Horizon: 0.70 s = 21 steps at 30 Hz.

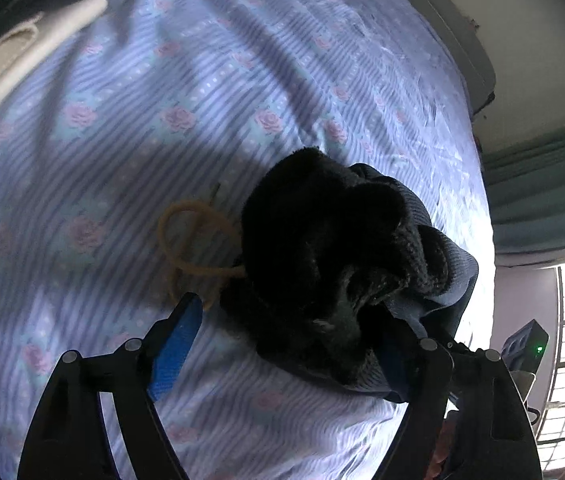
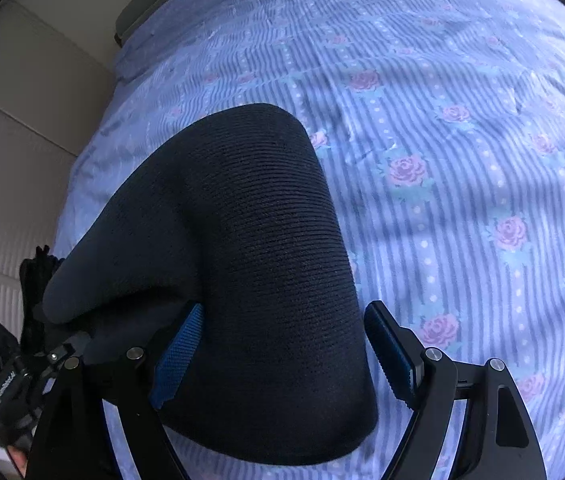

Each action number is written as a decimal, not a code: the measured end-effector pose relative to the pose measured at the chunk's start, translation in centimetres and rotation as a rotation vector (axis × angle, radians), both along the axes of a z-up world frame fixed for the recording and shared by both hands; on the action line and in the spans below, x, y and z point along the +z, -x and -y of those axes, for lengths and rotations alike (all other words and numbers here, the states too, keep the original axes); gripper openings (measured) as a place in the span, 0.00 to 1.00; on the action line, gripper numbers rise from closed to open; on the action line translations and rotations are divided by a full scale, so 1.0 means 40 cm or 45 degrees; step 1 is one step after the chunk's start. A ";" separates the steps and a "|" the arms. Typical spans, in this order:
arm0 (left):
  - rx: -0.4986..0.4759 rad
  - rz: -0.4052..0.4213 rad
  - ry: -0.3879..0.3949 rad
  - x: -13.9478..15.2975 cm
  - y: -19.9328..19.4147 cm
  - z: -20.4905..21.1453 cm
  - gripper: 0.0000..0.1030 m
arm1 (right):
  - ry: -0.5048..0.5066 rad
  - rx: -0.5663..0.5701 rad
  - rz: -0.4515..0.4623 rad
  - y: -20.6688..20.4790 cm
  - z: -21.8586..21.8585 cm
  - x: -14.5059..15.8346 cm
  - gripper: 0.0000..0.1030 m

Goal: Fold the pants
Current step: 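Lift the bundle with both tools and carry it toward the folded clothes stack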

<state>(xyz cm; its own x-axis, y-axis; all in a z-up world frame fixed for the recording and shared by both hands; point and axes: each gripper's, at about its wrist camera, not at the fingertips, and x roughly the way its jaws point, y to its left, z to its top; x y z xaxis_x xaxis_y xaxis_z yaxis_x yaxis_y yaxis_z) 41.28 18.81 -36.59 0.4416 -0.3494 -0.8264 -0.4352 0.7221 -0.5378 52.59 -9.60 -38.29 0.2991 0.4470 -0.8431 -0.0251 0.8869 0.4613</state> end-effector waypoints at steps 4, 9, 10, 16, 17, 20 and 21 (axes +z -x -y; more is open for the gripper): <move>-0.011 0.016 0.114 -0.042 -0.037 -0.010 0.80 | -0.027 0.002 -0.009 -0.012 0.000 -0.019 0.79; -0.079 0.009 0.057 -0.062 -0.091 0.023 0.84 | -0.016 0.024 0.008 -0.032 -0.014 -0.026 0.79; -0.079 0.013 0.056 -0.062 -0.098 0.023 0.84 | -0.016 0.025 0.010 -0.038 -0.019 -0.028 0.79; -0.102 0.023 0.051 -0.041 -0.106 0.028 0.68 | -0.054 0.028 0.006 -0.048 -0.031 -0.019 0.67; -0.098 0.016 0.052 -0.036 -0.106 0.029 0.67 | -0.046 0.031 0.012 -0.043 -0.034 -0.015 0.66; -0.108 0.030 0.027 -0.006 -0.100 0.031 0.64 | -0.033 0.029 0.029 -0.025 -0.034 0.013 0.58; -0.118 0.045 0.013 0.009 -0.095 0.034 0.64 | -0.030 0.026 0.043 -0.015 -0.033 0.030 0.55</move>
<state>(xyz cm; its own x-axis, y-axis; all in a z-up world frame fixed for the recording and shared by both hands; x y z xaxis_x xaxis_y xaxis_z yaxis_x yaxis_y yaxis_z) 45.09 17.44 -36.22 0.4356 -0.3986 -0.8071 -0.3475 0.7526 -0.5593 53.20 -8.29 -37.09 0.3179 0.4725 -0.8220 -0.0589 0.8751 0.4803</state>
